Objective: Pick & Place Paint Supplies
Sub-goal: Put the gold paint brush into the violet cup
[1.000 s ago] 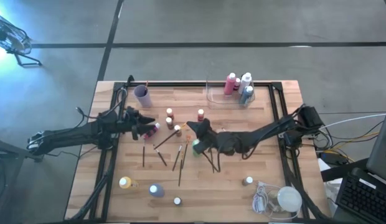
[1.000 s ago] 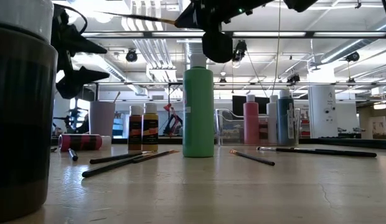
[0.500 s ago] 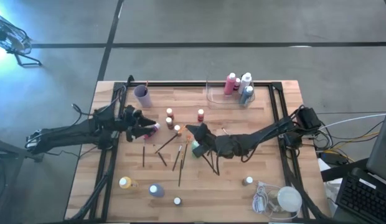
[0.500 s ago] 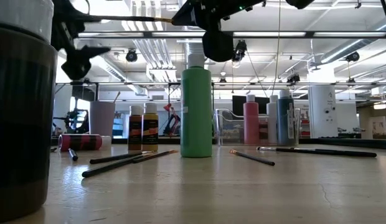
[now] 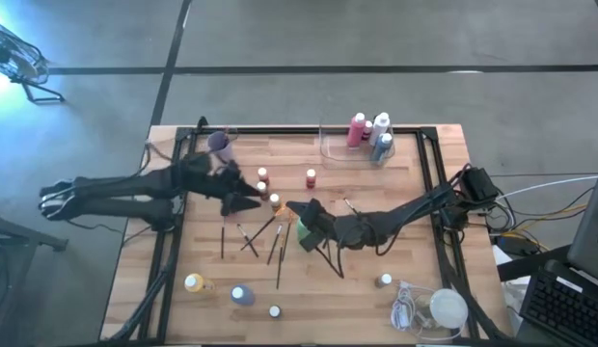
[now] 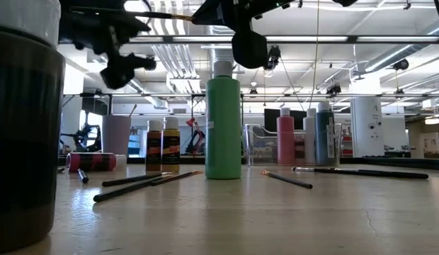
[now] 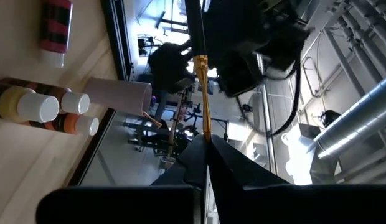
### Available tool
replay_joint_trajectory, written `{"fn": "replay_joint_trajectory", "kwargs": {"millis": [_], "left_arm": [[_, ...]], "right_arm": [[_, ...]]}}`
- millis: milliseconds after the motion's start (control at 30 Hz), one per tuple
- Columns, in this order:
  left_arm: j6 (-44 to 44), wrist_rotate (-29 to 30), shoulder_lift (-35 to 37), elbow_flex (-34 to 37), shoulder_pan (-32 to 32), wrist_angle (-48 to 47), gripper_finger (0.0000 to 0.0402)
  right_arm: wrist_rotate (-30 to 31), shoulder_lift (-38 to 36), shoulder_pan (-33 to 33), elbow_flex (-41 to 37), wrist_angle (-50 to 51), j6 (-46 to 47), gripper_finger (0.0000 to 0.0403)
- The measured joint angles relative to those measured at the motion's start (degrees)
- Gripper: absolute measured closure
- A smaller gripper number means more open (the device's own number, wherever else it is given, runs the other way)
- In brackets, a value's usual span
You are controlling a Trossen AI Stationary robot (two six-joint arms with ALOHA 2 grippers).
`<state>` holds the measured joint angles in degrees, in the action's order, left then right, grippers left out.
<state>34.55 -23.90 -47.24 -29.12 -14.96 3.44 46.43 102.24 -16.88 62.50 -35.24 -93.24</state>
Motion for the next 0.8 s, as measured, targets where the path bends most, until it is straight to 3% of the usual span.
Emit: {"fn": "replay_joint_trajectory", "kwargs": {"millis": [200, 367, 800], "left_arm": [[1.2, -7.1, -8.7, -8.4, 0.0, 0.5, 0.0113], [0.9, -8.9, -14.0, -14.4, 0.0, -0.1, 0.0113], [0.9, -16.4, -23.1, -19.9, 0.1, -1.5, 0.0113]], "right_arm": [[0.0, 0.0, -0.1, 0.0, 2.0, -0.2, 0.0394], [0.0, 0.0, -0.4, 0.0, 2.0, -0.2, 0.0394], [0.0, 0.0, -0.4, 0.0, 2.0, -0.3, 0.0394]]}}
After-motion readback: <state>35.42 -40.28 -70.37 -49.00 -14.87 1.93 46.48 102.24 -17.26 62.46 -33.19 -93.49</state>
